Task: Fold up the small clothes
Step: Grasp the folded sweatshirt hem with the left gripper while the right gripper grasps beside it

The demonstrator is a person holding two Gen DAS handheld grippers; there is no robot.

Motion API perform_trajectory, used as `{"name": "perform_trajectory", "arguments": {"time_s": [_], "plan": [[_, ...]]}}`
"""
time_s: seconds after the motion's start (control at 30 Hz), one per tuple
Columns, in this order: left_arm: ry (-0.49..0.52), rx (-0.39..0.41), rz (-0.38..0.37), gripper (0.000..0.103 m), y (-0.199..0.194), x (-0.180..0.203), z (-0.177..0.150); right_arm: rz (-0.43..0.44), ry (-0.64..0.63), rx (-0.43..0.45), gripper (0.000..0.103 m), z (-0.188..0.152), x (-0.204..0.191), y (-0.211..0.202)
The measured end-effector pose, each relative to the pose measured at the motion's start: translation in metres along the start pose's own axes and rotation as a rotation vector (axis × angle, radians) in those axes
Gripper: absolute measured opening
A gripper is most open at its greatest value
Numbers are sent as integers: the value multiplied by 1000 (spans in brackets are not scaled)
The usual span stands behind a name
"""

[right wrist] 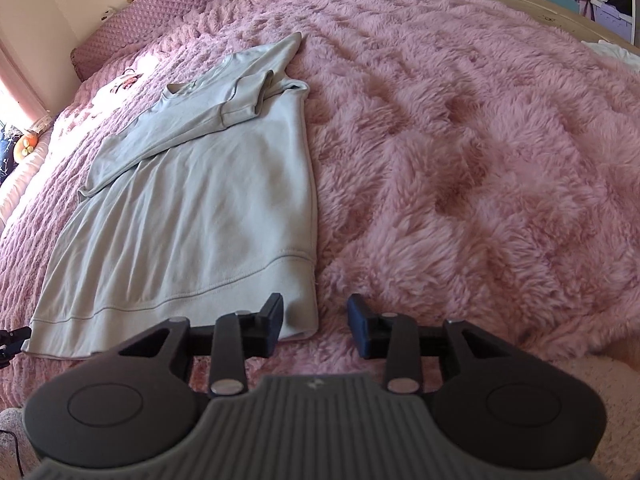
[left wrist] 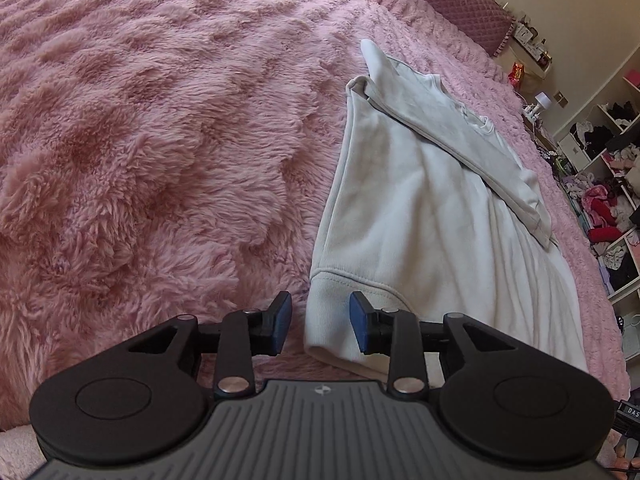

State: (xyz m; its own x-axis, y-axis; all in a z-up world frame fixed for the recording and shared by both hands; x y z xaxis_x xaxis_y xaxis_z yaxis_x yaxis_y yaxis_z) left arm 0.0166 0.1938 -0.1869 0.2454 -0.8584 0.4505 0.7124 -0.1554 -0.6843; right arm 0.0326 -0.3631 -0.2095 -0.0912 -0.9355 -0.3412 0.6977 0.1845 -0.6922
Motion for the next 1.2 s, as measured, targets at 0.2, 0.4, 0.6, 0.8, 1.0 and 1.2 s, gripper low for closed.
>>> {"name": "perform_trajectory", "arguments": {"time_s": [0.2,0.4,0.6,0.8,1.0,1.2], "plan": [[-105,-43,-52,38,11,-6,-6,5,3,-17,39,0,-2,10],[-124,-59,-65,55,21,0,-7,22,8,-24,42,2,-9,17],[-141,-71,-108,75,30,7,-6,53,-4,-36,42,1,-19,24],[-109,-78,-164,21,31,16,-10,65,-47,-37,22,0,-26,23],[-108,-68,-193,16,29,21,-8,71,-24,-31,12,2,-22,19],[-138,-51,-247,15,24,26,-2,91,-5,-20,10,6,-22,13]]}}
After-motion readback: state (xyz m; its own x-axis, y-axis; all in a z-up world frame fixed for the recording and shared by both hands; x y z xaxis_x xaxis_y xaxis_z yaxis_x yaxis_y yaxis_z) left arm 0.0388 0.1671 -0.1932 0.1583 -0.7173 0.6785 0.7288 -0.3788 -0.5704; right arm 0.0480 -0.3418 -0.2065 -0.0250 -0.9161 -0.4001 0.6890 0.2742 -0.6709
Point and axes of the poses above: each gripper's, at about its wrist camera, not at the fingertips, and y roughly the way its jaws point, x to its right, z to its top, the point moved 4 cm from there along y, roughly the way its jaws point, and after that the axes turned 7 degrees about x, right-handed, at the moved point
